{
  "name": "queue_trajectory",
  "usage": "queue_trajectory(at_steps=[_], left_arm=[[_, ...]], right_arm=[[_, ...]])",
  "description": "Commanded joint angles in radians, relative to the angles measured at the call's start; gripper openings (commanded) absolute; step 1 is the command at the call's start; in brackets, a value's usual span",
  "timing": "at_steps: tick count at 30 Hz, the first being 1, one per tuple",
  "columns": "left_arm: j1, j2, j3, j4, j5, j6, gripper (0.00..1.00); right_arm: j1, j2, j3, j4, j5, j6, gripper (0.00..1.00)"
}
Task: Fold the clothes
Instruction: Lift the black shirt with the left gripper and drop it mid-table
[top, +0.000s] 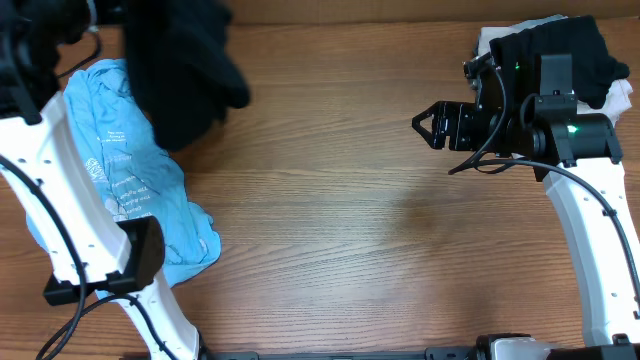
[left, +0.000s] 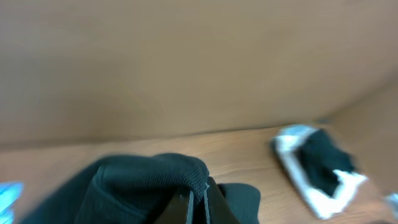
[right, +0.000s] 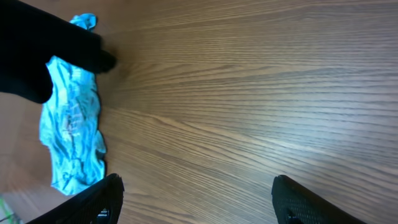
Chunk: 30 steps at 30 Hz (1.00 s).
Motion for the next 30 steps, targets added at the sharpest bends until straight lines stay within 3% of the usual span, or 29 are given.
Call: queue_trajectory(at_steps=[1,7,12,15,21,30], left_arm=[[-0.079,-0.039,0.027,0.061,0.164,-0.055,0.04],[-0.230,-0.039,0.027,0.154,0.208,-0.080,0.04],[-0.323,-0.039,0.025,0.075,0.204,-0.016,0.04],[-0.347,-0.038,0.011,-0.054,0.097,0.064,0.04],[-0.351,0.000,-0.068,-0.213,-0.218,0.073,0.05],[-0.357,0.101,-0.264,-0.199,-0.217,0.124,0.04]], right_arm=[[0.005,0.001,0.027,0.007,-0.051,0.003,0.80],[0.002,-0.017,0.027,0.007,-0.052,0.002,0.80],[-0.034,-0.046,0.027,0.006,-0.052,-0.001,0.80],[-0.074,-0.061,0.027,0.002,-0.052,-0.001,0.81],[-0.126,-0.062,0.026,-0.026,-0.048,-0.001,0.81],[-0.126,-0.062,0.025,-0.054,-0.033,-0.001,0.80]])
